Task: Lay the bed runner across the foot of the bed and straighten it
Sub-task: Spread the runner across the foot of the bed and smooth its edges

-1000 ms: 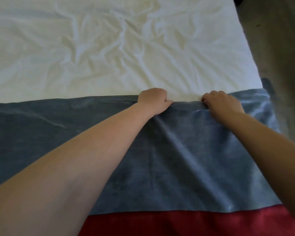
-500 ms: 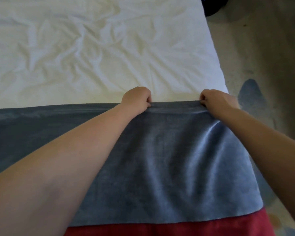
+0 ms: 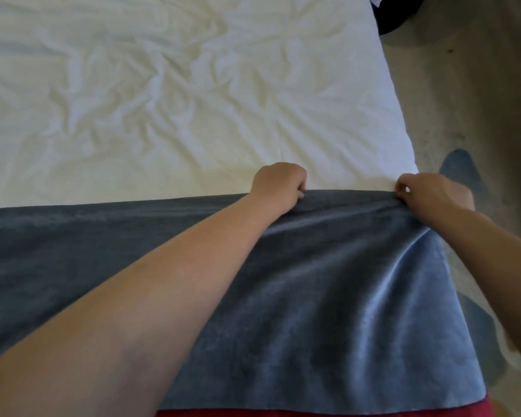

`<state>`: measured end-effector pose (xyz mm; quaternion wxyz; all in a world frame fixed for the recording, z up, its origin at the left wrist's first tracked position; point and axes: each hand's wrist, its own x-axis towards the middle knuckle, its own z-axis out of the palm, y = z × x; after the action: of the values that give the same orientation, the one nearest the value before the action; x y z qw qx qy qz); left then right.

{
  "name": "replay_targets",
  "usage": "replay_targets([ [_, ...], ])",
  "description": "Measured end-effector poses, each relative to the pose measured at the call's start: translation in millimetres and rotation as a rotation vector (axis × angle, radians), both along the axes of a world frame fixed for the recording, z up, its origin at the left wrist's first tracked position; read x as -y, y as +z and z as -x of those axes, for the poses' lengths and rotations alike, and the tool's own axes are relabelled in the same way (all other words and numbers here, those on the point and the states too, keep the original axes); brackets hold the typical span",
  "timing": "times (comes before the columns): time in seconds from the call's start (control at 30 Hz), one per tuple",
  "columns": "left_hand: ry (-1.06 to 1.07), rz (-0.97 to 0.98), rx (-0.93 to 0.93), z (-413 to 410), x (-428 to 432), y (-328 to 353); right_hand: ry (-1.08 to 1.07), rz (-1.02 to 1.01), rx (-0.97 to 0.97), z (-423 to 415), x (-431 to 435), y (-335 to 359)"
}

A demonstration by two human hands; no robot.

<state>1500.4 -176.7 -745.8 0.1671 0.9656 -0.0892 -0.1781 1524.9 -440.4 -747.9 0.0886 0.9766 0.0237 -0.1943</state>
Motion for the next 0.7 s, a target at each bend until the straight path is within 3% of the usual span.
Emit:
replay_targets([
  [0.13,-0.062,-0.073,0.214,2,-9,2,0.179,-0.057,0.122,7,-30,13],
  [0.3,-0.059,-0.121,0.325,22,-15,11,0.387,-0.182,0.167,21,-65,28],
  [0.7,0.03,-0.114,0.359,115,-9,44,0.336,-0.184,0.179,119,-64,56],
])
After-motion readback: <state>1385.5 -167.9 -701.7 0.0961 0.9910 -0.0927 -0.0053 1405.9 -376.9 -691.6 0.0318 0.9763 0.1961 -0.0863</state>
